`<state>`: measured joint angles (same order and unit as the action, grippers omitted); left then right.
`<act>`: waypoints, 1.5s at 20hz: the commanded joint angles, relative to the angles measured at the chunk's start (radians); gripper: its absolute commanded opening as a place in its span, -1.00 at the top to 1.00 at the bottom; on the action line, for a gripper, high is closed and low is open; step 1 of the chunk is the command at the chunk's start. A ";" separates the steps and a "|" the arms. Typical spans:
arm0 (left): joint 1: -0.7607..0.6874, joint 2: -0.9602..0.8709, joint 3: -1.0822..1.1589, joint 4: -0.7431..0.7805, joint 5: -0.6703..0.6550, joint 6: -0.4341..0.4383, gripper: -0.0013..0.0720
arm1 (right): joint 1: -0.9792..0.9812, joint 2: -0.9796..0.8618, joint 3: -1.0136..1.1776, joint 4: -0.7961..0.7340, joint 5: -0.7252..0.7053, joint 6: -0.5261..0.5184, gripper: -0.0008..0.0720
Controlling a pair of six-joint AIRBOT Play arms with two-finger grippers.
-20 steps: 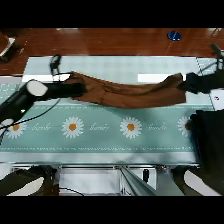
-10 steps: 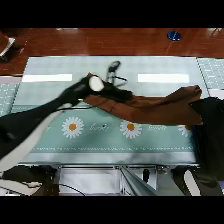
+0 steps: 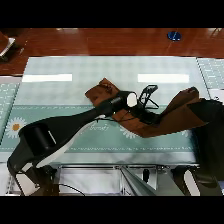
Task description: Fold the shirts.
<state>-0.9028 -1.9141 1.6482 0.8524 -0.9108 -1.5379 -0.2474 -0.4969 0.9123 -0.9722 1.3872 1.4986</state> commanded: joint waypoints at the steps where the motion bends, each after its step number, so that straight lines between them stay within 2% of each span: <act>1: 0.101 0.045 0.031 0.051 -0.131 0.018 0.89 | 0.000 -0.057 0.021 0.061 -0.006 -0.034 0.92; 3: 0.232 0.140 0.003 0.169 -0.180 -0.028 0.89 | 0.020 -0.138 0.069 0.116 -0.027 -0.061 0.92; 5: 0.374 0.288 -0.083 0.261 -0.173 -0.057 0.89 | 0.121 -0.251 0.136 0.114 -0.062 -0.067 0.92; 9: 0.634 0.685 -0.380 0.278 -0.068 -0.053 0.89 | 0.407 -0.557 0.305 0.111 -0.216 -0.067 0.92; 11: 0.719 0.883 -0.539 0.278 -0.027 -0.053 0.89 | 0.507 -0.740 0.426 0.111 -0.296 -0.061 0.92; 13: 0.767 1.050 -0.678 0.278 -0.024 -0.053 0.89 | 0.576 -0.922 0.552 0.107 -0.348 -0.060 0.92; 16: 0.786 1.238 -0.843 0.278 -0.024 -0.058 0.89 | 0.634 -1.150 0.706 0.113 -0.348 -0.054 0.92; 21: 0.785 1.327 -0.968 0.273 -0.024 -0.092 0.89 | 0.694 -1.350 0.833 0.111 -0.347 -0.025 0.92; 22: 0.781 1.323 -0.979 0.266 -0.023 -0.091 0.89 | 0.702 -1.375 0.846 0.114 -0.356 -0.011 0.69; 23: 0.777 1.320 -0.991 0.264 -0.017 -0.091 0.89 | 0.709 -1.392 0.850 0.140 -0.360 0.004 0.08; 24: 0.778 1.318 -1.003 0.262 -0.003 -0.091 0.89 | 0.712 -1.400 0.850 0.183 -0.351 -0.002 -0.17; 27: 0.778 1.303 -1.025 0.263 0.041 -0.091 0.89 | 0.687 -1.375 0.853 0.260 -0.245 -0.031 -0.17; 30: 0.779 1.291 -1.025 0.262 0.098 -0.092 0.89 | 0.558 -1.240 0.852 0.216 -0.075 -0.031 -0.16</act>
<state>-0.1249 -0.6163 0.6338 1.1164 -0.8673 -1.6291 0.3908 -1.8153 1.7580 -0.7536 1.1595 1.4727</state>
